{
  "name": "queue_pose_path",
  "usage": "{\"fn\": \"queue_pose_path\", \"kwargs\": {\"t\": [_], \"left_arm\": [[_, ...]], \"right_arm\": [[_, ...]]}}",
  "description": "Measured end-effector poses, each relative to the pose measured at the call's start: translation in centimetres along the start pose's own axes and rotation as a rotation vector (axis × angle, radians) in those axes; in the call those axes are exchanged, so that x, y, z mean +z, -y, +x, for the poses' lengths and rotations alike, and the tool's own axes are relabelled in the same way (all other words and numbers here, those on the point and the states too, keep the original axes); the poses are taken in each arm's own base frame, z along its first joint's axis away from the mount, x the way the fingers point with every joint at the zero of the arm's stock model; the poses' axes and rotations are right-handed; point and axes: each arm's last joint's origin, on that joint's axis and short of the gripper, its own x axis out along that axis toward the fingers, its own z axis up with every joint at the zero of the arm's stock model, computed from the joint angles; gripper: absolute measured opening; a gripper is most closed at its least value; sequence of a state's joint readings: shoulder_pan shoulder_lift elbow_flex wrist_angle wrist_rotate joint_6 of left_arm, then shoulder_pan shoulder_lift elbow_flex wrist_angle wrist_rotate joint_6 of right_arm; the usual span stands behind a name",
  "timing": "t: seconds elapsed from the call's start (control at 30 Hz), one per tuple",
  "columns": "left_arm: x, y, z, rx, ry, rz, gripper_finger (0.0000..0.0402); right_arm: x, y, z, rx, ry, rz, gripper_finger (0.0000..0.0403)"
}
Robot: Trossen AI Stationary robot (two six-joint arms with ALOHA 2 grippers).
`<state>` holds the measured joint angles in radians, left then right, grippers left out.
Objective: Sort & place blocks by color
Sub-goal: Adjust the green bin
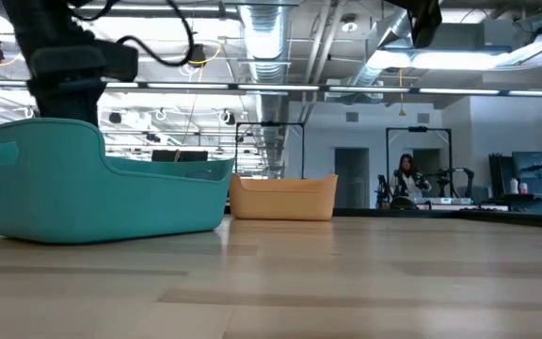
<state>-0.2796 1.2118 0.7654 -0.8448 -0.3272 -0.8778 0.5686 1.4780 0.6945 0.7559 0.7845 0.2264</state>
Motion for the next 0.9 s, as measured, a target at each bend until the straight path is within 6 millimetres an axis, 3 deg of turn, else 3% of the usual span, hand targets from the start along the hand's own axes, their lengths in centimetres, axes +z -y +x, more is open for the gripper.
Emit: {"fn": "queue_pose_path", "kwargs": {"t": [0.3,0.43,0.63,0.9], "left_arm": [[-1.1,-0.5,1.5,-0.015,-0.049,0.038,0.0258],[-1.2,-0.3,1.8,-0.059,-0.050,0.111,0.0195],[-0.4,0.3,1.8,-0.120,0.028,0.213,0.0029],[2.4,0.5,1.9,-0.218,0.217,0.427,0.0002]], "right_arm": [[0.0,0.0,0.0,0.000,0.000,0.001,0.0074],[0.0,0.0,0.0,0.000,0.000,0.001,0.0074],[0.0,0.0,0.0,0.000,0.001,0.001,0.0074],[0.0,0.0,0.0,-0.001,0.001,0.002,0.0074]]}}
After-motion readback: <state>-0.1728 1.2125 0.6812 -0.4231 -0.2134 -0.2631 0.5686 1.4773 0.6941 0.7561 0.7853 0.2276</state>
